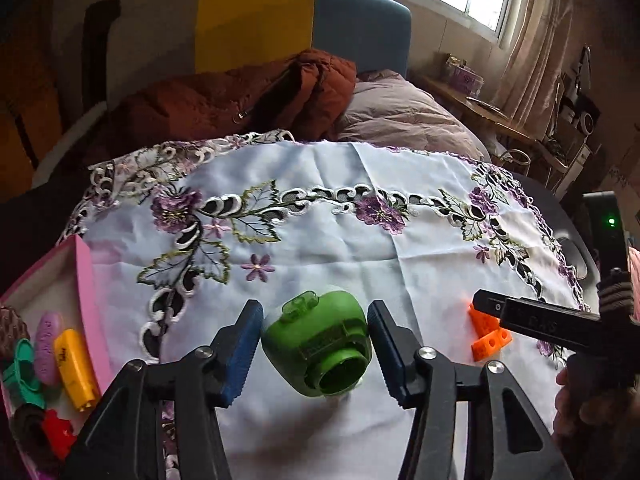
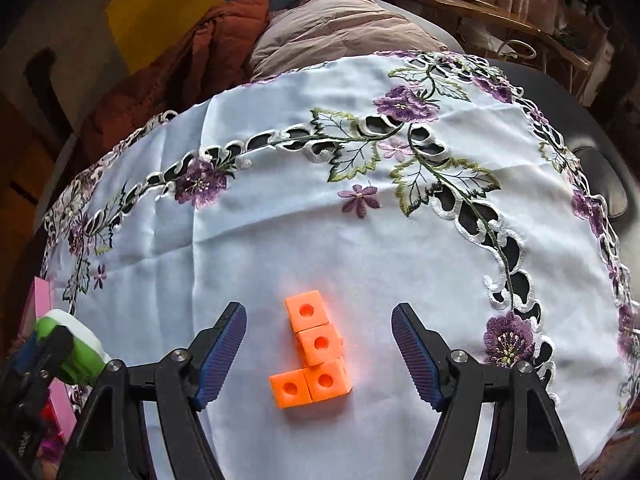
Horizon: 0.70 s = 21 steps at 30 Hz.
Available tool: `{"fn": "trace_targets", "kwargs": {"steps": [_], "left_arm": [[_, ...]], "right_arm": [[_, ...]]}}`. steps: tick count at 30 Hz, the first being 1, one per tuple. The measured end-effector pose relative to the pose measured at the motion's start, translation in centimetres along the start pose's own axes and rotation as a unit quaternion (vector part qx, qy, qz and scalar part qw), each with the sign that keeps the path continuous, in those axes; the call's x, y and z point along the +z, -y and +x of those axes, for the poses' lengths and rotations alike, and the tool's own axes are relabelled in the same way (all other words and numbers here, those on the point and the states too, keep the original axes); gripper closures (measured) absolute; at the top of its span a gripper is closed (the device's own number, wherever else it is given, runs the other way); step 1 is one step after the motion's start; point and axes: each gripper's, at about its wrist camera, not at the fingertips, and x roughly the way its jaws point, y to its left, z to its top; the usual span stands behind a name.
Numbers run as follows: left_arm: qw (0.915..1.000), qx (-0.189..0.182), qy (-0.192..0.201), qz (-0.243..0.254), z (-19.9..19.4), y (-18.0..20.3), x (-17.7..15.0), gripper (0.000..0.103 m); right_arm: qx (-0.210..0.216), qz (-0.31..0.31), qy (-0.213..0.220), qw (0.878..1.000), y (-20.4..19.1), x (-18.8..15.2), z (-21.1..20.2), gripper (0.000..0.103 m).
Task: Organize rigid objects
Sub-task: 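Grasp the green plug-shaped toy with the left tool, then grasp the orange cube stack with the right tool while the left tool holds the green toy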
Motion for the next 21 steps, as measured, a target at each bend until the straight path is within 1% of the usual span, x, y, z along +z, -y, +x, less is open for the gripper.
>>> {"fn": "trace_targets", "kwargs": {"steps": [3, 6, 11, 14, 19, 21], "left_arm": [[1.0000, 0.002, 0.009, 0.002, -1.7, -0.9, -0.7, 0.049], [0.9999, -0.004, 0.012, 0.003, -2.9, -1.2, -1.5, 0.049], [0.9994, -0.005, 0.032, 0.006, -5.3, -1.7, -2.5, 0.049], [0.9990, -0.001, 0.044, 0.009, -6.6, -2.1, -3.0, 0.049], [0.9982, 0.010, 0.059, 0.006, -8.4, -2.9, -3.6, 0.049], [0.9977, 0.018, 0.065, 0.005, -9.1, -3.3, -3.7, 0.049]], "right_arm": [[-0.017, -0.017, -0.013, 1.000, -0.4, -0.2, 0.6, 0.027], [-0.022, -0.025, -0.014, 0.999, -0.6, -0.2, 0.7, 0.027], [-0.034, -0.040, -0.033, 0.998, -0.8, -0.4, 1.5, 0.027], [-0.042, -0.056, -0.044, 0.997, -1.3, -0.7, 2.1, 0.027], [-0.047, -0.075, -0.042, 0.995, -1.9, -0.9, 2.1, 0.028], [-0.047, -0.080, -0.042, 0.995, -2.1, -1.0, 2.0, 0.030]]}}
